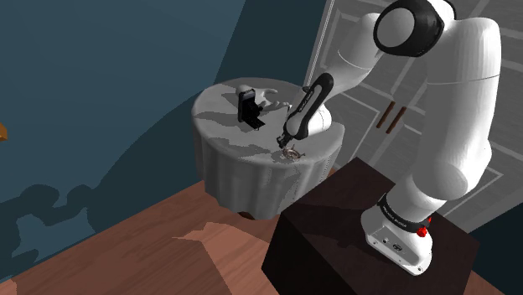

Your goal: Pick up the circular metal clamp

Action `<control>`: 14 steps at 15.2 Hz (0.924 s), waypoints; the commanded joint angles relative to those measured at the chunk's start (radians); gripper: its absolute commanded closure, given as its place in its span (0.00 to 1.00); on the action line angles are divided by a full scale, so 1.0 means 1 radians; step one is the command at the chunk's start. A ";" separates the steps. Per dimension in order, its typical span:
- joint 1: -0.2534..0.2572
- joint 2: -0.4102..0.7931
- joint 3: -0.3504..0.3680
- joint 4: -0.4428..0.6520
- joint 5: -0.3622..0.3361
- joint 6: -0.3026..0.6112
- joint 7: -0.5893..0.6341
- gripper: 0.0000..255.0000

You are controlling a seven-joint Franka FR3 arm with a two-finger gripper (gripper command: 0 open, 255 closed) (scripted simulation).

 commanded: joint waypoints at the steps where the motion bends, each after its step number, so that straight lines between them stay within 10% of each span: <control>1: 0.000 0.001 0.000 0.000 0.000 0.000 0.000 1.00; 14: 0.026 -0.124 -0.027 -0.039 -0.007 -0.087 0.008 1.00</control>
